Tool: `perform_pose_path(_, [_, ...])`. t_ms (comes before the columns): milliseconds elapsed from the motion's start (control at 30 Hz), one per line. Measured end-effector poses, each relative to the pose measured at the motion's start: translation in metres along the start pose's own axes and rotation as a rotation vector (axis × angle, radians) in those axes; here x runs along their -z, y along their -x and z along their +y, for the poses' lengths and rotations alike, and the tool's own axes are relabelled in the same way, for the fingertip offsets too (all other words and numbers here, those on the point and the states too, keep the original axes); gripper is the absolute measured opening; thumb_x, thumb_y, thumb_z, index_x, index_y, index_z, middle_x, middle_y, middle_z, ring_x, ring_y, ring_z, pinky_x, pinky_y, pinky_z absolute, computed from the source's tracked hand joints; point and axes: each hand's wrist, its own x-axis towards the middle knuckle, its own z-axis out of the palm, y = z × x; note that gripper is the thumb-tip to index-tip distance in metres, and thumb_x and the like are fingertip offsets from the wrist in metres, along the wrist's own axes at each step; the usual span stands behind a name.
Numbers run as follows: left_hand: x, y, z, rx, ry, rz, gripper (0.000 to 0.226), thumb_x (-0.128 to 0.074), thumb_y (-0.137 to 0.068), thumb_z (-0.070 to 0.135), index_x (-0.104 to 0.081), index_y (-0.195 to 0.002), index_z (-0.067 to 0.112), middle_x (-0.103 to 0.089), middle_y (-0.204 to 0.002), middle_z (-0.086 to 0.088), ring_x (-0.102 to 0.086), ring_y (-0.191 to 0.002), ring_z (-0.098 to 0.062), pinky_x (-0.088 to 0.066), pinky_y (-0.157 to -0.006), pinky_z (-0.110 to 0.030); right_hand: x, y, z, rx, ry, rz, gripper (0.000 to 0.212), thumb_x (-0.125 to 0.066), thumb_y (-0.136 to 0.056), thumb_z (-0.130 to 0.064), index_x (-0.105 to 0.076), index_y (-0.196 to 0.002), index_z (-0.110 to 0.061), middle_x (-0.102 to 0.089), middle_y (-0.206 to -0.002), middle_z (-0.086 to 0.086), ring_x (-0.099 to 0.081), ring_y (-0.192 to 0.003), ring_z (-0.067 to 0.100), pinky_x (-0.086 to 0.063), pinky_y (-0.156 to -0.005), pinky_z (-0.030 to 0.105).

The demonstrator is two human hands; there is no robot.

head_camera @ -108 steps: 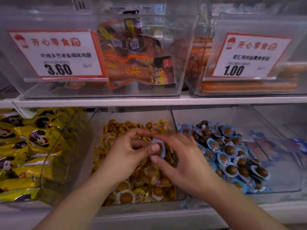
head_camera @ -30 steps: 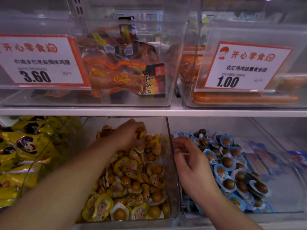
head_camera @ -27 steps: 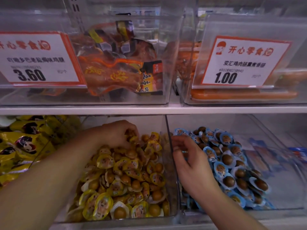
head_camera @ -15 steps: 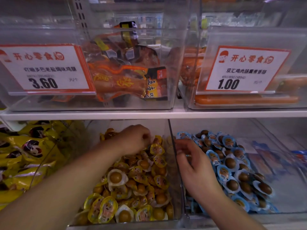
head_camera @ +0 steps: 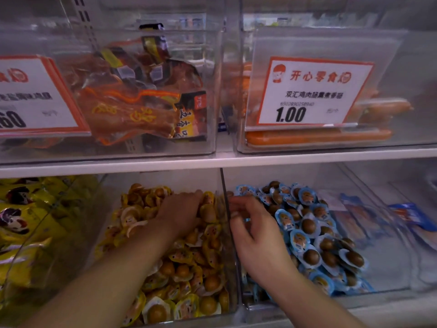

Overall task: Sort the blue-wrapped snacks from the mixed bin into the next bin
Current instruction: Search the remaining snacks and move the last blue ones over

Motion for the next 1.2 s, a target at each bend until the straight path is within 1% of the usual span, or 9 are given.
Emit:
perform_pose_path(233, [-0.003, 0.001, 0.0, 0.019, 0.334, -0.007, 0.04, -0.074, -0.069, 0.041, -0.049, -0.1, 0.033, -0.068, -0.097, 0.005, -0.065, -0.092, -0.022, -0.046, -0.068, -0.032, 0.001, 0.001, 0.002, 0.022, 0.009, -0.001, 0.032, -0.049, -0.093, -0.018, -0.063, -0.121, -0.022, -0.067, -0.109, -0.01, -0.062, -0.102, 0.001, -0.053, -0.086, 0.028])
perform_pose_path(433, [0.044, 0.02, -0.027, 0.233, 0.969, 0.094, 0.03, -0.069, -0.09, 0.012, -0.062, -0.115, 0.028, -0.07, -0.098, -0.004, -0.07, -0.085, -0.018, -0.059, -0.076, -0.034, 0.001, -0.002, 0.002, 0.011, 0.006, 0.017, 0.037, -0.046, -0.086, -0.029, -0.065, -0.117, -0.026, -0.068, -0.107, -0.012, -0.063, -0.099, -0.001, -0.055, -0.085, 0.029])
perform_pose_path(567, [0.077, 0.076, -0.026, 0.328, 1.531, 0.157, 0.026, -0.07, -0.085, 0.004, -0.071, -0.107, 0.018, -0.073, -0.098, -0.013, -0.068, -0.064, -0.009, -0.051, -0.049, -0.021, 0.001, -0.002, -0.005, 0.071, 0.004, 0.12, 0.03, -0.049, -0.085, -0.025, -0.065, -0.111, -0.026, -0.066, -0.105, -0.008, -0.062, -0.098, 0.002, -0.054, -0.085, 0.033])
perform_pose_path(667, [0.081, 0.123, -0.008, 0.392, 1.793, 0.221, 0.03, -0.066, -0.084, 0.007, -0.071, -0.112, 0.016, -0.075, -0.1, -0.008, -0.067, -0.07, -0.013, -0.05, -0.054, -0.024, -0.001, 0.003, -0.021, 0.172, 0.005, 0.216, 0.027, -0.049, -0.088, -0.026, -0.062, -0.111, -0.029, -0.063, -0.104, -0.011, -0.061, -0.1, 0.004, -0.052, -0.084, 0.028])
perform_pose_path(767, [0.079, 0.151, 0.019, 0.466, 1.897, 0.29, 0.027, -0.065, -0.086, 0.006, -0.072, -0.109, 0.016, -0.076, -0.1, -0.009, -0.067, -0.067, -0.015, -0.048, -0.053, -0.024, -0.002, 0.021, -0.039, 0.355, 0.078, 0.181, 0.032, -0.051, -0.091, -0.031, -0.056, -0.122, -0.031, -0.056, -0.112, -0.015, -0.056, -0.109, 0.007, -0.046, -0.09, 0.021])
perform_pose_path(900, [0.078, 0.17, 0.05, 0.272, 1.95, 0.178, 0.025, -0.067, -0.083, 0.008, -0.073, -0.106, 0.018, -0.075, -0.105, -0.011, -0.071, -0.09, -0.019, -0.057, -0.065, -0.026, -0.012, 0.049, -0.052, 0.54, 0.355, -0.175, 0.068, -0.06, -0.088, -0.05, -0.032, -0.149, -0.035, -0.035, -0.146, -0.013, -0.039, -0.135, 0.013, -0.037, -0.11, 0.027])
perform_pose_path(1000, [0.075, 0.173, 0.054, 0.275, 1.871, 0.148, 0.033, -0.057, -0.092, -0.002, -0.076, -0.099, 0.024, -0.076, -0.103, -0.011, -0.073, -0.093, -0.018, -0.055, -0.065, -0.021, -0.017, 0.055, -0.051, 0.535, 0.427, -0.32, 0.065, -0.059, -0.091, -0.048, -0.035, -0.149, -0.03, -0.031, -0.151, -0.011, -0.037, -0.137, 0.012, -0.039, -0.112, 0.031])
perform_pose_path(1100, [0.073, 0.17, 0.06, 0.3, 1.981, 0.063, 0.023, -0.058, -0.093, 0.004, -0.076, -0.099, 0.017, -0.073, -0.103, -0.02, -0.072, -0.091, -0.025, -0.058, -0.064, -0.03, -0.01, 0.051, -0.05, 0.444, 0.286, -0.285, 0.048, -0.061, -0.094, -0.027, -0.053, -0.14, -0.023, -0.047, -0.138, -0.008, -0.046, -0.129, 0.005, -0.04, -0.108, 0.024])
perform_pose_path(1200, [0.081, 0.166, 0.065, 0.224, 2.107, -0.027, 0.026, -0.066, -0.079, 0.017, -0.075, -0.103, 0.011, -0.073, -0.098, -0.022, -0.073, -0.081, -0.031, -0.059, -0.059, -0.035, 0.001, 0.041, -0.049, 0.475, 0.233, -0.098, 0.031, -0.063, -0.093, -0.012, -0.066, -0.123, -0.02, -0.062, -0.117, -0.007, -0.059, -0.11, 0.0, -0.045, -0.095, 0.013])
